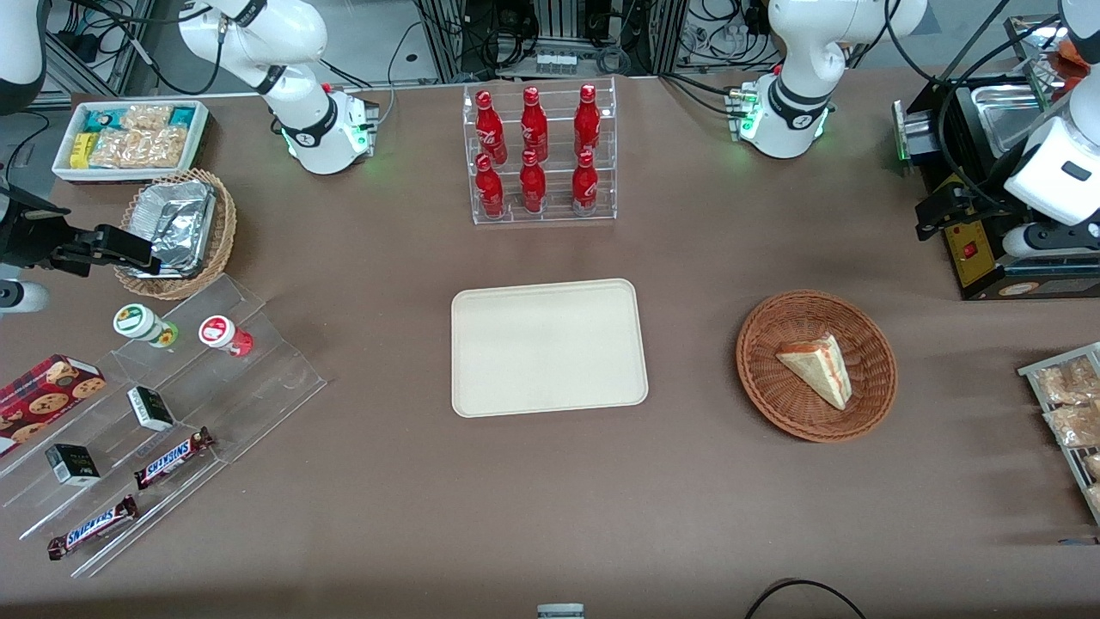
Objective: Place sandwich from basket to tray
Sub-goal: 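Move the left gripper over the sandwich in the wicker basket, then lower the left gripper and close it on the wrapped sandwich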
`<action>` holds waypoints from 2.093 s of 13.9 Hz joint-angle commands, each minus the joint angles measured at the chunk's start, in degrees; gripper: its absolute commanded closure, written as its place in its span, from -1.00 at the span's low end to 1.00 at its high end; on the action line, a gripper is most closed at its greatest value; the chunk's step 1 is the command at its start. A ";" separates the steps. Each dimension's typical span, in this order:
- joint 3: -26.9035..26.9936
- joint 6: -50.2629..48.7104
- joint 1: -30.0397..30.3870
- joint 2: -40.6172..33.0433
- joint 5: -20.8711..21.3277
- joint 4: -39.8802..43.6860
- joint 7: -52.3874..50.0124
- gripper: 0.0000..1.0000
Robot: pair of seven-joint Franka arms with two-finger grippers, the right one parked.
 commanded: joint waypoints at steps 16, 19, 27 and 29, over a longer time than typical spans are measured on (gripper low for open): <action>-0.72 34.38 -1.00 12.16 1.09 -19.58 -29.40 -1.00; -0.72 37.81 -2.59 15.68 1.27 -19.93 -34.25 -1.00; -0.45 41.51 -1.62 20.17 1.27 -20.36 -34.35 -1.00; -0.45 43.79 -1.53 20.70 1.18 -21.06 -34.43 -1.00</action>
